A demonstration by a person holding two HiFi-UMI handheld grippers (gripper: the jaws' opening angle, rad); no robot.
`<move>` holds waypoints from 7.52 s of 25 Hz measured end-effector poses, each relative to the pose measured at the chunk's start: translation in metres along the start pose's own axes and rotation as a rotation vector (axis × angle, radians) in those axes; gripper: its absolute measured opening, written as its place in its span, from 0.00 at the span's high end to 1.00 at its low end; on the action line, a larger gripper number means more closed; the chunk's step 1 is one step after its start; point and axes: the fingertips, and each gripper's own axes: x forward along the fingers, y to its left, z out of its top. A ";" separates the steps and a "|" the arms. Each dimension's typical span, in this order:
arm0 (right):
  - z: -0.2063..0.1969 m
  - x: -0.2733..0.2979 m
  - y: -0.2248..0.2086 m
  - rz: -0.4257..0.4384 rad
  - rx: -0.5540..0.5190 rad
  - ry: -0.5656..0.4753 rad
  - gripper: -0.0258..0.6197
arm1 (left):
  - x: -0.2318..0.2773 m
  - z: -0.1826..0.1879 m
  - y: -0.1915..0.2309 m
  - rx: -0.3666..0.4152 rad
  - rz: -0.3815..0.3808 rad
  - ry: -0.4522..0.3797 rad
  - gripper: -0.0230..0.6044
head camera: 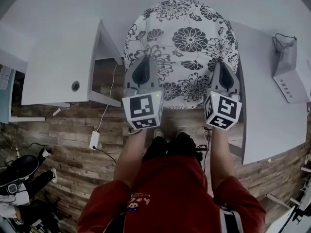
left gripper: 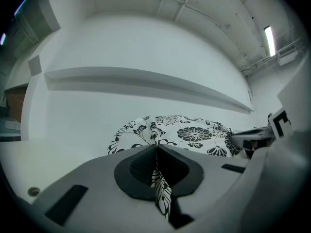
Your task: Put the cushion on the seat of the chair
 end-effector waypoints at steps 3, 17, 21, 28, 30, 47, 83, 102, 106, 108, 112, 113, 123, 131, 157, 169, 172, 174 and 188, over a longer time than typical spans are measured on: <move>0.006 -0.004 0.001 -0.021 -0.009 0.039 0.91 | 0.000 0.002 0.002 -0.023 -0.024 0.034 0.92; 0.017 0.004 -0.002 0.000 -0.057 0.184 0.91 | 0.004 -0.004 0.001 -0.074 -0.002 0.190 0.92; 0.011 0.006 -0.003 0.000 -0.045 0.201 0.91 | 0.005 -0.009 0.000 -0.067 -0.001 0.214 0.92; 0.009 -0.002 -0.002 -0.034 -0.012 0.137 0.91 | 0.002 0.000 -0.001 -0.005 -0.025 0.157 0.92; 0.008 -0.001 0.001 -0.046 -0.026 0.138 0.91 | 0.005 -0.004 0.003 -0.017 -0.032 0.154 0.92; 0.041 -0.031 0.001 -0.028 -0.048 0.163 0.91 | -0.028 0.041 -0.003 -0.004 -0.008 0.158 0.92; -0.014 0.014 -0.011 -0.047 -0.072 0.237 0.91 | 0.021 -0.026 -0.001 0.017 -0.003 0.279 0.90; 0.056 -0.025 -0.003 -0.101 -0.077 0.123 0.78 | -0.015 0.037 -0.001 0.005 -0.039 0.170 0.76; 0.089 -0.043 0.006 -0.110 -0.074 0.082 0.78 | -0.031 0.070 -0.002 0.010 -0.073 0.127 0.76; 0.108 -0.055 0.011 -0.114 -0.073 0.064 0.78 | -0.042 0.089 -0.003 0.009 -0.094 0.102 0.76; 0.152 -0.080 0.024 -0.121 -0.077 0.010 0.78 | -0.069 0.131 -0.002 0.017 -0.126 0.040 0.76; 0.164 -0.086 0.027 -0.125 -0.077 -0.007 0.78 | -0.076 0.143 -0.001 0.018 -0.135 0.021 0.76; 0.295 -0.170 0.064 -0.181 -0.060 -0.179 0.78 | -0.154 0.271 0.016 0.043 -0.210 -0.164 0.76; 0.371 -0.241 0.097 -0.201 -0.069 -0.324 0.78 | -0.227 0.344 0.030 0.075 -0.240 -0.317 0.76; 0.481 -0.388 0.169 -0.154 -0.137 -0.575 0.84 | -0.385 0.459 0.034 0.141 -0.287 -0.615 0.84; 0.489 -0.393 0.179 -0.140 -0.156 -0.574 0.92 | -0.387 0.465 0.022 0.174 -0.335 -0.622 0.92; 0.488 -0.395 0.176 -0.148 -0.157 -0.572 0.92 | -0.388 0.465 0.019 0.172 -0.335 -0.625 0.92; 0.487 -0.395 0.172 -0.154 -0.157 -0.570 0.92 | -0.388 0.465 0.018 0.167 -0.340 -0.627 0.92; 0.479 -0.399 0.157 -0.166 -0.145 -0.562 0.92 | -0.387 0.462 0.008 0.158 -0.343 -0.623 0.92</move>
